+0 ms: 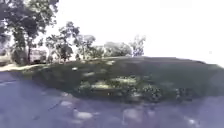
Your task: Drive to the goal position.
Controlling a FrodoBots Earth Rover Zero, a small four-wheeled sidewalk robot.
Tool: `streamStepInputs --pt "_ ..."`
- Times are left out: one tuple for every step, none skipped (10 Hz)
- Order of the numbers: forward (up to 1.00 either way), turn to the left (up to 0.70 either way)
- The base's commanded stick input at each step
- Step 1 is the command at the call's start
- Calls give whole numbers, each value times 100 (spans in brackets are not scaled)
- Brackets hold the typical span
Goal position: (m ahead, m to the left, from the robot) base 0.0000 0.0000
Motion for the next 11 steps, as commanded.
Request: streamStepInputs --pt "-5 85" --pt "-5 85" --pt "-5 85" --pt "-5 85" --pt "-5 85" --pt "-5 63" --pt "-5 28" --pt "-5 1" --pt "-5 -5" --pt "-1 -55" --pt "0 -45"
